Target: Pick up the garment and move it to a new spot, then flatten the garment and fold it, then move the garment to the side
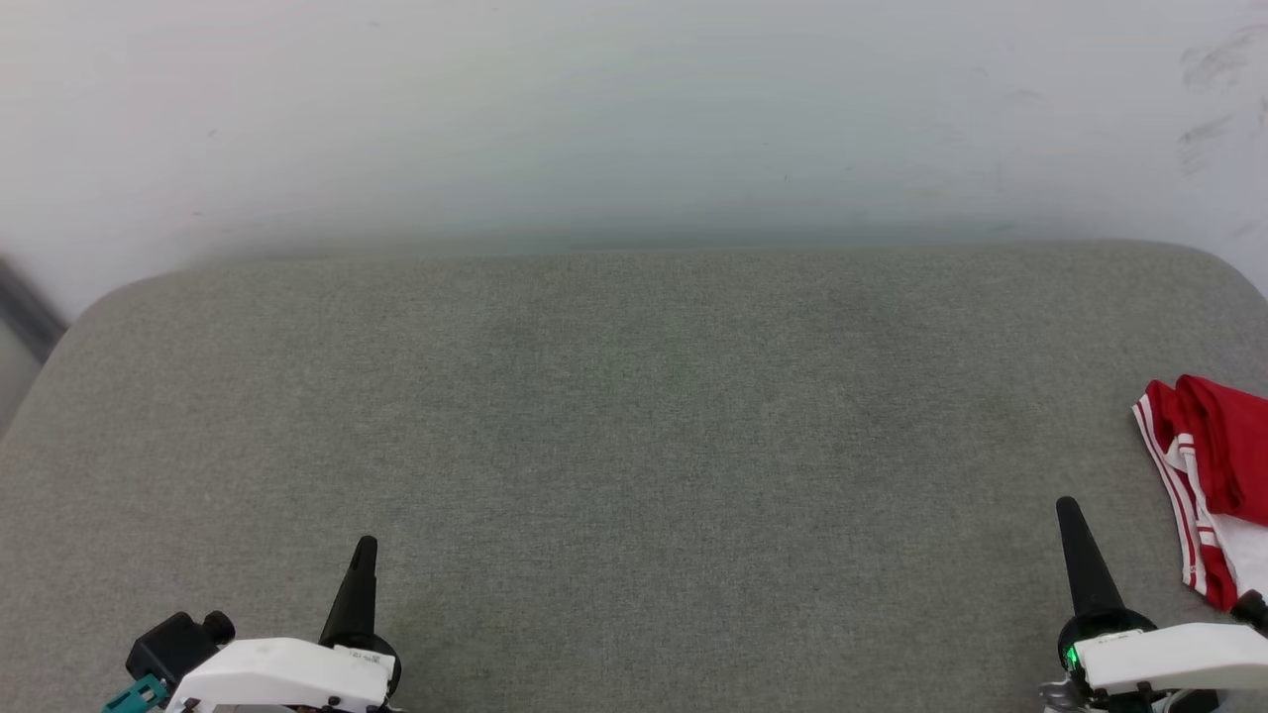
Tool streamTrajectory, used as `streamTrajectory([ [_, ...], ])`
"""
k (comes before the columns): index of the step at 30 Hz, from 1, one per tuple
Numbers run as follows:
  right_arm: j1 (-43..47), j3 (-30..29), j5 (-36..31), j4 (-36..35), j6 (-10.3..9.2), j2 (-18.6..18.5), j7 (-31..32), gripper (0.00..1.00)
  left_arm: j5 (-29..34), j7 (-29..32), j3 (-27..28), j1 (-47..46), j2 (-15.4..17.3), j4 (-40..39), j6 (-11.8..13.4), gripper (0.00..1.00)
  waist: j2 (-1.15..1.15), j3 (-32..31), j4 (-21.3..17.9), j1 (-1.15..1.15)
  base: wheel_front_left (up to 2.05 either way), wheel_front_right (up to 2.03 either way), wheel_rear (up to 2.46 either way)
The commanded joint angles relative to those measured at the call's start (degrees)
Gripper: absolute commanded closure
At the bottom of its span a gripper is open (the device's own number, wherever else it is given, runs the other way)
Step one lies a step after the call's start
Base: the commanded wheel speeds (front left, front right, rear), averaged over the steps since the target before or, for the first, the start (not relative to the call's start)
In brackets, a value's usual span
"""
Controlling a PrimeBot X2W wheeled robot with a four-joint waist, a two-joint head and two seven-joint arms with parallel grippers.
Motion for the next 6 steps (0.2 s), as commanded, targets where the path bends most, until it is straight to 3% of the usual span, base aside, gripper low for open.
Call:
streamTrajectory([
  [1,-1.6,-0.1,1.5,-0.2,0.00,-0.5,0.4,1.00,-1.5,0.4,0.3,-1.4,0.2,-0.3,-0.3,1.00,0.00,0.0,0.0,0.00,0.00,0.00,0.00],
  [6,-2.1,-0.3,4.5,0.3,0.00,-0.5,1.1,1.00,-4.6,1.1,0.7,-2.1,0.1,0.1,-0.8,1.00,0.00,0.1,-0.1,0.00,0.00,0.00,0.00],
])
